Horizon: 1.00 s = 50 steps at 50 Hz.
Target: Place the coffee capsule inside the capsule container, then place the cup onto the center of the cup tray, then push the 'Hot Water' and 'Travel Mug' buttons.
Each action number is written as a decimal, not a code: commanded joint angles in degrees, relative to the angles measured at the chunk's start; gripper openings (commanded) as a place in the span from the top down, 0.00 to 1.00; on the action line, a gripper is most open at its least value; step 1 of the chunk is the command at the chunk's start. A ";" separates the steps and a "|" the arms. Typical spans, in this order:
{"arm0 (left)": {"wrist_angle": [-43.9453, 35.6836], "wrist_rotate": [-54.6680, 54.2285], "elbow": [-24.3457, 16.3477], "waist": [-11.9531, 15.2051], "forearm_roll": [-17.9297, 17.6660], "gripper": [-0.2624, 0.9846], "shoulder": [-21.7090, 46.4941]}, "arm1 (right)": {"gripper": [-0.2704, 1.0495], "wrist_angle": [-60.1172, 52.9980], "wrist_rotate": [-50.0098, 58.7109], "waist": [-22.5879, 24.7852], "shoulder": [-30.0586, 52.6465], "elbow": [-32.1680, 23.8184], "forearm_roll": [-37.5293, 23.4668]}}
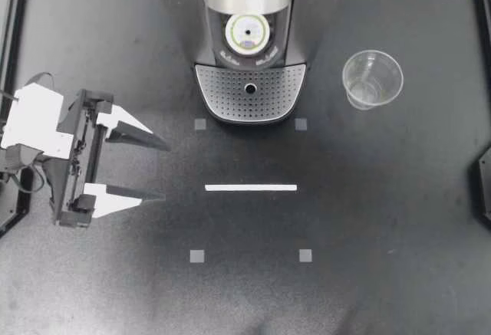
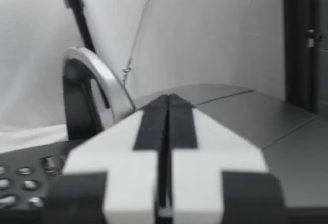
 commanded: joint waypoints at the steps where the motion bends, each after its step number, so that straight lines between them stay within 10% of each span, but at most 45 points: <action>1: -0.97 0.00 -0.53 0.09 -0.35 0.23 -0.53 | 0.73 -1.14 0.09 2.64 -1.93 0.35 -0.18; 50: -1.32 0.00 -0.44 0.09 -1.14 0.23 0.53 | 0.73 -7.65 4.31 12.13 -7.12 15.56 0.00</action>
